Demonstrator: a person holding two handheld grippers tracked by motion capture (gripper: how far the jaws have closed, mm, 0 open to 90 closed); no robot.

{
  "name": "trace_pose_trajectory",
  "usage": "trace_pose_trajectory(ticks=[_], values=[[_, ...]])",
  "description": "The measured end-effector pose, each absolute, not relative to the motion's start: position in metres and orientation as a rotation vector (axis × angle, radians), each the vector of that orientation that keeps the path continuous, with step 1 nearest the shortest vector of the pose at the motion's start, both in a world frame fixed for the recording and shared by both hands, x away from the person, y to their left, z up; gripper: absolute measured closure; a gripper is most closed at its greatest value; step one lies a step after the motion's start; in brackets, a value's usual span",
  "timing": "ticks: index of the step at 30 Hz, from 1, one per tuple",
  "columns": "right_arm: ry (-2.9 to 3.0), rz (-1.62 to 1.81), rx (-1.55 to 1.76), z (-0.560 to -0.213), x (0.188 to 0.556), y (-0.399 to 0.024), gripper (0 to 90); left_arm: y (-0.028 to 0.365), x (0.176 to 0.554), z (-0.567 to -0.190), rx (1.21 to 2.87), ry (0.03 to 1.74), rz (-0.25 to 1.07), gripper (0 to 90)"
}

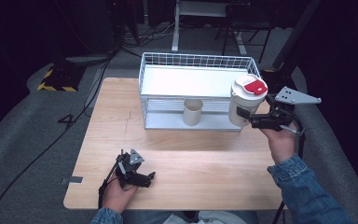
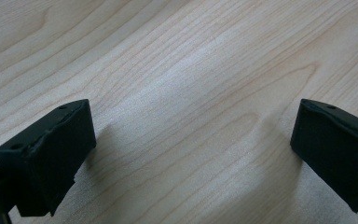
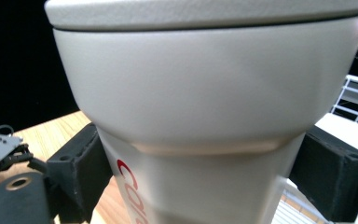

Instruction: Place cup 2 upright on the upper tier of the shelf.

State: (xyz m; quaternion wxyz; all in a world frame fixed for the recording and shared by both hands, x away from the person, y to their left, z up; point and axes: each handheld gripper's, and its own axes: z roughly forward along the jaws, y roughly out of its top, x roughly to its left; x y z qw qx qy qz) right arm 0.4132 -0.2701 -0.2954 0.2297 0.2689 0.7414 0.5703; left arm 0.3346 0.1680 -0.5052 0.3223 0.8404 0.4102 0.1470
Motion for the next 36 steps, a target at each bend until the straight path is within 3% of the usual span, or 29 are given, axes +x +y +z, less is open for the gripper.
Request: trace_pose_trajectory(ticks=[14, 36], values=[[2.000, 1.599, 0.751, -0.270, 0.445, -0.251, 13.7, 0.168, 0.335, -0.505, 2.209, 1.074, 0.386, 0.7], [1.943, 1.608, 0.820, -0.265, 0.506, -0.219, 13.5, 0.166, 0.334, -0.505, 2.199, 1.091, 0.383, 0.3]])
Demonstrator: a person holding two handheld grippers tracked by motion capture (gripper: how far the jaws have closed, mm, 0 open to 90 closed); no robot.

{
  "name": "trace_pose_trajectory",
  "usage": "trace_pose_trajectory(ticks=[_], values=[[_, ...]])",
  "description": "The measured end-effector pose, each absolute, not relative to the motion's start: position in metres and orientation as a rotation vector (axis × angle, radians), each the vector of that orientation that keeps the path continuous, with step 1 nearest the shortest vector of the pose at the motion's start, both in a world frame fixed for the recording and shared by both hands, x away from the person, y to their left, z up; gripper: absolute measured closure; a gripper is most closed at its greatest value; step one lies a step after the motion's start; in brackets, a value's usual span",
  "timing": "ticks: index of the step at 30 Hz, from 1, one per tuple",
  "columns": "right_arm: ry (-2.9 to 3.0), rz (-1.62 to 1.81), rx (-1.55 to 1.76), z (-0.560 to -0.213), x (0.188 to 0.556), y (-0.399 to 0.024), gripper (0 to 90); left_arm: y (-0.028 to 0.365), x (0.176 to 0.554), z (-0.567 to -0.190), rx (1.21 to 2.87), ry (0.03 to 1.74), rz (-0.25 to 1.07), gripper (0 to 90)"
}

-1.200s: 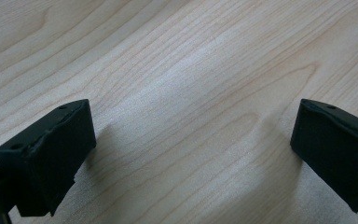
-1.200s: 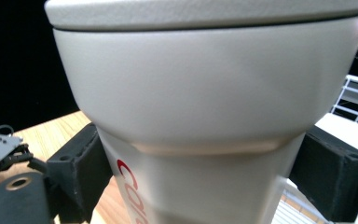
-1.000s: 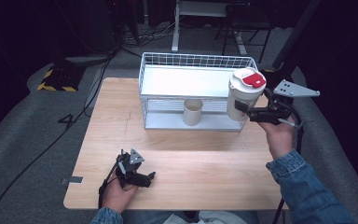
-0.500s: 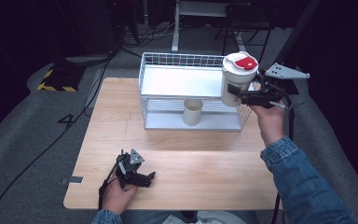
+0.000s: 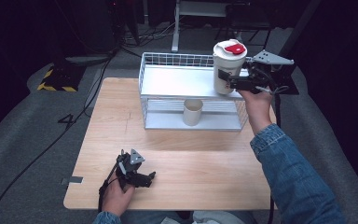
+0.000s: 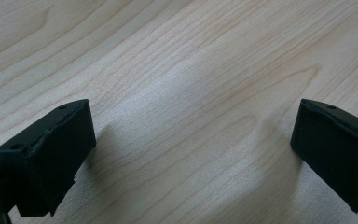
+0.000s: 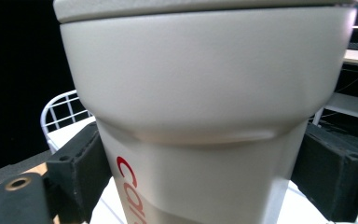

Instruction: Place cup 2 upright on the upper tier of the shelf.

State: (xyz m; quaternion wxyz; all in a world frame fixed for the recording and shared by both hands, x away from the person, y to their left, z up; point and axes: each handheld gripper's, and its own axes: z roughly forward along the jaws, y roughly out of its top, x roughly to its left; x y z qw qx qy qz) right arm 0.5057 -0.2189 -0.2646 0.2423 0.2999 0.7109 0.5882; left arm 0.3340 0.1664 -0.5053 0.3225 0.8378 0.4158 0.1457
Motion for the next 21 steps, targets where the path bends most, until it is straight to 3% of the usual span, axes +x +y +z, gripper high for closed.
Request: trace_pose_trajectory(ticks=[21], values=[[1.926, 1.638, 0.834, -0.275, 0.542, -0.192, 13.3, 0.166, 0.334, -0.505, 2.201, 1.089, 0.383, 0.2]])
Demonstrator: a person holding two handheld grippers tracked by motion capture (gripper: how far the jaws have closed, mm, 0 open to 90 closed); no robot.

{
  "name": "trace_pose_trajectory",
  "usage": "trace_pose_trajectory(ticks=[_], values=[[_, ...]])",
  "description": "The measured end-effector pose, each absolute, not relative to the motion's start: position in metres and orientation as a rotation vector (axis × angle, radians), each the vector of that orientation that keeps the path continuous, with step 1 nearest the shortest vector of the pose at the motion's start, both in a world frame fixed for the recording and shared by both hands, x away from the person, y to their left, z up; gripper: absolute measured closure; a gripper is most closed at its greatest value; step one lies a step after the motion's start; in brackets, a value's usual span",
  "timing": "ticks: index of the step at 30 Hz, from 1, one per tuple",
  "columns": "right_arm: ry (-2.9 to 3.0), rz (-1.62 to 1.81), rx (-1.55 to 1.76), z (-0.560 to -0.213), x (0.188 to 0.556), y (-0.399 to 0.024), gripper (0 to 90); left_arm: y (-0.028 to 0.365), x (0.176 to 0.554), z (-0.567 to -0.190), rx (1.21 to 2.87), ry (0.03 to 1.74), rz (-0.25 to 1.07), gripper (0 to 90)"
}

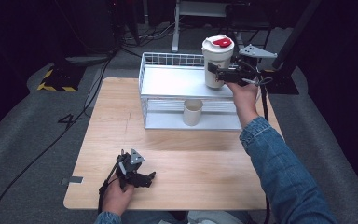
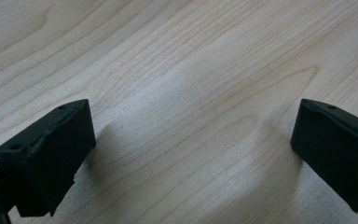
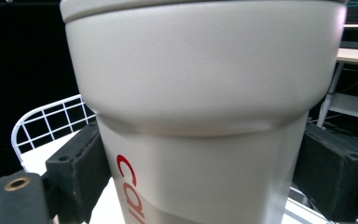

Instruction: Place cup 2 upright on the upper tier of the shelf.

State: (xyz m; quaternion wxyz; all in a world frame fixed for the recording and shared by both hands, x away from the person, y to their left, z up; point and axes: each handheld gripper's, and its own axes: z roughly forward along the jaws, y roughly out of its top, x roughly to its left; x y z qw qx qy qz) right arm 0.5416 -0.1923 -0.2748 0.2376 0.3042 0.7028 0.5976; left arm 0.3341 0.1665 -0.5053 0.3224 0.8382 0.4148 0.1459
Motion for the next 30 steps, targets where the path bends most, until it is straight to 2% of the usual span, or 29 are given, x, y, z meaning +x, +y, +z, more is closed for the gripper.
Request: trace_pose_trajectory(ticks=[11, 30], values=[[1.941, 1.650, 0.834, -0.284, 0.550, -0.179, 13.1, 0.166, 0.334, -0.505, 2.200, 1.089, 0.383, 0.2], [1.959, 1.647, 0.830, -0.290, 0.543, -0.192, 13.1, 0.166, 0.334, -0.505, 2.200, 1.090, 0.383, 0.2]])
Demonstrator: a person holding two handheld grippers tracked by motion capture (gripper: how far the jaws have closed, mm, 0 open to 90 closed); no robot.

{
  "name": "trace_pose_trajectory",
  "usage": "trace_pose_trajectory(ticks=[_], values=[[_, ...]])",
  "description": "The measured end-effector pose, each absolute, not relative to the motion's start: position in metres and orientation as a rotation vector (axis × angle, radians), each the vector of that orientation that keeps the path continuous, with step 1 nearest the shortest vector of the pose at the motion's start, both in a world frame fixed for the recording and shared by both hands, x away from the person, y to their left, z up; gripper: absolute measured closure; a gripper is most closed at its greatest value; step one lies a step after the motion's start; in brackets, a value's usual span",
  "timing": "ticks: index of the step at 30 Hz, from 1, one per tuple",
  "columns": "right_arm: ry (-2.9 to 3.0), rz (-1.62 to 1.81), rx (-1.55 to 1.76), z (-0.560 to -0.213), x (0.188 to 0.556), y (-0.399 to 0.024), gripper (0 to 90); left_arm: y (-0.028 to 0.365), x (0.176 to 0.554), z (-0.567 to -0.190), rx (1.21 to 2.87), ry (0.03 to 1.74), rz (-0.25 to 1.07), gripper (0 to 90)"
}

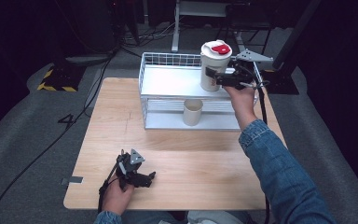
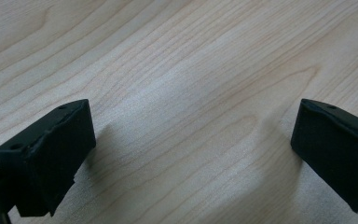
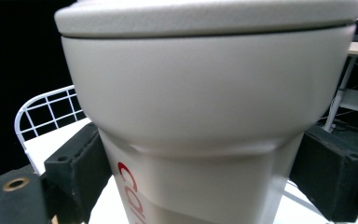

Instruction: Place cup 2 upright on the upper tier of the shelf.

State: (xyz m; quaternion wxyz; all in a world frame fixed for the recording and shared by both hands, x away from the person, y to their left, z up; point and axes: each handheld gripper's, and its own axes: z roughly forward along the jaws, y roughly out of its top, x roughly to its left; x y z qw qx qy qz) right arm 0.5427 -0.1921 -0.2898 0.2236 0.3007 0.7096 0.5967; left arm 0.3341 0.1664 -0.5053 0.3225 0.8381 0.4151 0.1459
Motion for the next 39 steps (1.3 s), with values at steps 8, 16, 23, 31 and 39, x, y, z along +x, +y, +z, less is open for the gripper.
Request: trace_pose_trajectory(ticks=[8, 16, 23, 31, 39], values=[[1.962, 1.642, 0.820, -0.290, 0.541, -0.195, 12.8, 0.166, 0.334, -0.505, 2.200, 1.090, 0.383, 0.2], [1.955, 1.654, 0.824, -0.291, 0.540, -0.195, 12.1, 0.166, 0.334, -0.505, 2.200, 1.090, 0.383, 0.2], [1.913, 1.636, 0.807, -0.282, 0.529, -0.200, 6.0, 0.166, 0.334, -0.505, 2.200, 1.090, 0.383, 0.2], [1.935, 1.624, 0.796, -0.272, 0.513, -0.213, 5.7, 0.167, 0.334, -0.505, 2.201, 1.089, 0.383, 0.2], [1.980, 1.621, 0.778, -0.268, 0.493, -0.230, 5.8, 0.166, 0.335, -0.505, 2.197, 1.095, 0.386, 0.1]])
